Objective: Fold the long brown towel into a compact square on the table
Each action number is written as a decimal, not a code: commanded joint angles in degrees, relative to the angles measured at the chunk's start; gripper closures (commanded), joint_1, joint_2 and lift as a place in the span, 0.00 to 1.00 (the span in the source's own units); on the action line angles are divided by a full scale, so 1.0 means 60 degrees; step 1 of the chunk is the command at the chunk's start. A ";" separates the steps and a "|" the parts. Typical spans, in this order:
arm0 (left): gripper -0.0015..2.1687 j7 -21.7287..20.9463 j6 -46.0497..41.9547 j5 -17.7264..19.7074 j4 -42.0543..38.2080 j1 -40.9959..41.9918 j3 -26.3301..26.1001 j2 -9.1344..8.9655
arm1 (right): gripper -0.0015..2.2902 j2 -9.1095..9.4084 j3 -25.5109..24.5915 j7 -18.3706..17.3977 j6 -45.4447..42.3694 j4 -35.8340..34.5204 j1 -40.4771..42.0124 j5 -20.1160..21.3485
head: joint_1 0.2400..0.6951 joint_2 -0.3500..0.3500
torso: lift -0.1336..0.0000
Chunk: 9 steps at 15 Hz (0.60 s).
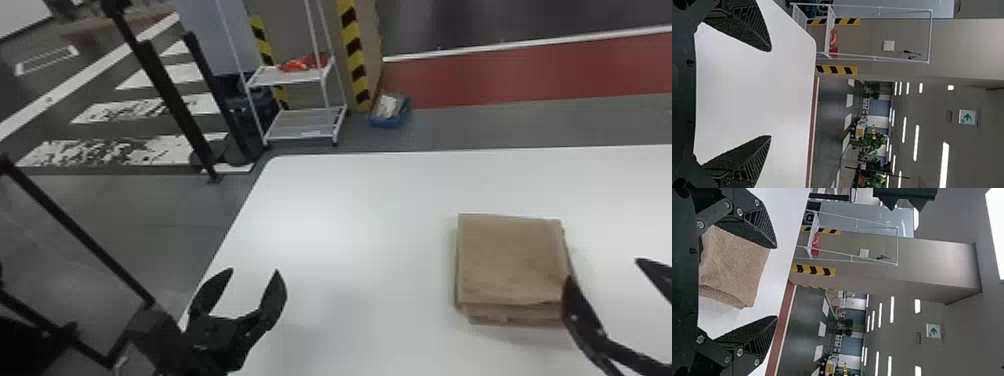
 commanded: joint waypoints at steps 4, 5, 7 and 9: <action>0.05 -0.0036 0.0043 -0.0012 0.0007 0.0002 -0.0027 0.0029 | 0.13 0.0009 0.0030 -0.0025 0.0038 0.0012 -0.0015 0.0001 | 1.00 0.97 | 0.07; 0.05 -0.0036 0.0043 -0.0012 0.0022 0.0002 -0.0027 0.0029 | 0.13 0.0009 0.0030 -0.0025 0.0038 -0.0003 -0.0015 0.0001 | 1.00 0.97 | 0.07; 0.05 -0.0051 0.0073 0.0003 0.0022 -0.0012 -0.0012 0.0043 | 0.13 0.0009 0.0045 -0.0025 0.0038 -0.0003 -0.0015 0.0001 | 1.00 0.97 | 0.07; 0.05 -0.0080 0.0102 -0.0012 0.0037 -0.0027 -0.0012 0.0043 | 0.13 0.0009 0.0045 -0.0025 0.0008 0.0012 -0.0015 0.0001 | 1.00 0.97 | 0.07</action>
